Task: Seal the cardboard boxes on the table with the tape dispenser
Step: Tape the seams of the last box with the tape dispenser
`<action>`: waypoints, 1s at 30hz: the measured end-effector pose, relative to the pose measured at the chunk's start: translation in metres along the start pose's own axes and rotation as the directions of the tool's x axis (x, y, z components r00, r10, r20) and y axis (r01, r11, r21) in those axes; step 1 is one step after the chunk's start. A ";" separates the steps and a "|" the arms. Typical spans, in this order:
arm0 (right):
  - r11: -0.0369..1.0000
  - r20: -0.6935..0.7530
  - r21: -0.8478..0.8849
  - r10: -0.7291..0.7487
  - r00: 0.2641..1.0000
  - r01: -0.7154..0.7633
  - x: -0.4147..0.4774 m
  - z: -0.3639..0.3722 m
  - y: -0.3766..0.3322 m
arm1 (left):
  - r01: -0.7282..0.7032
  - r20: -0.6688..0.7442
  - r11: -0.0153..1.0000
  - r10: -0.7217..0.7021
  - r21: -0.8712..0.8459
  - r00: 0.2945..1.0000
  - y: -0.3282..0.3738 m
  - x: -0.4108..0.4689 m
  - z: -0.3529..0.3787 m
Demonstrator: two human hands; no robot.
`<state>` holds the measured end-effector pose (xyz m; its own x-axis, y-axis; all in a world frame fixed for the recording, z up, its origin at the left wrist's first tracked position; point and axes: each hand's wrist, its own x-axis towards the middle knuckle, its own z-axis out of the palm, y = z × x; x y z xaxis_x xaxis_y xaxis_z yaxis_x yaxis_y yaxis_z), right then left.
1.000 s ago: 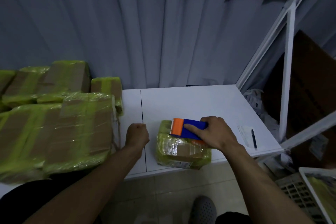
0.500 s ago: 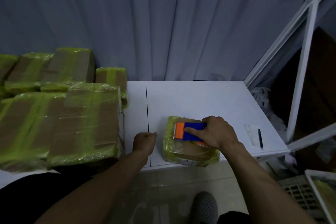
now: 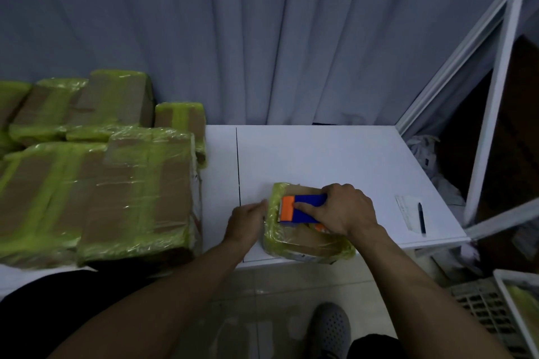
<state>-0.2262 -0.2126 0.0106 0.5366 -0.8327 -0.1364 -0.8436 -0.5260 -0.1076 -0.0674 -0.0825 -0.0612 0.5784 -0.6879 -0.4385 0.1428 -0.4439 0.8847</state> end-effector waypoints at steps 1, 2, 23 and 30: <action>1.000 0.003 -0.002 0.004 1.000 -0.004 0.000 0.000 0.000 | 0.005 0.068 1.000 -0.006 0.024 0.998 0.000 -0.004 0.001; 1.000 0.002 0.002 0.007 1.000 -0.007 0.000 0.000 0.001 | -0.021 0.124 0.999 0.016 0.044 0.992 -0.003 -0.006 0.002; 0.695 0.054 0.713 0.079 0.995 -0.094 -0.027 0.001 0.034 | -0.495 0.586 0.648 0.091 0.579 0.805 0.022 0.023 -0.011; 0.705 0.049 0.704 0.074 0.996 -0.086 -0.022 -0.001 0.038 | -0.494 0.511 0.335 0.040 0.802 0.858 0.017 0.034 -0.019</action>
<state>-0.2697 -0.2148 0.0107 0.4733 -0.8598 -0.1916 -0.6285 -0.1772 -0.7573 -0.0300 -0.1023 -0.0581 0.0914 -0.9021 -0.4217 -0.8822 -0.2699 0.3860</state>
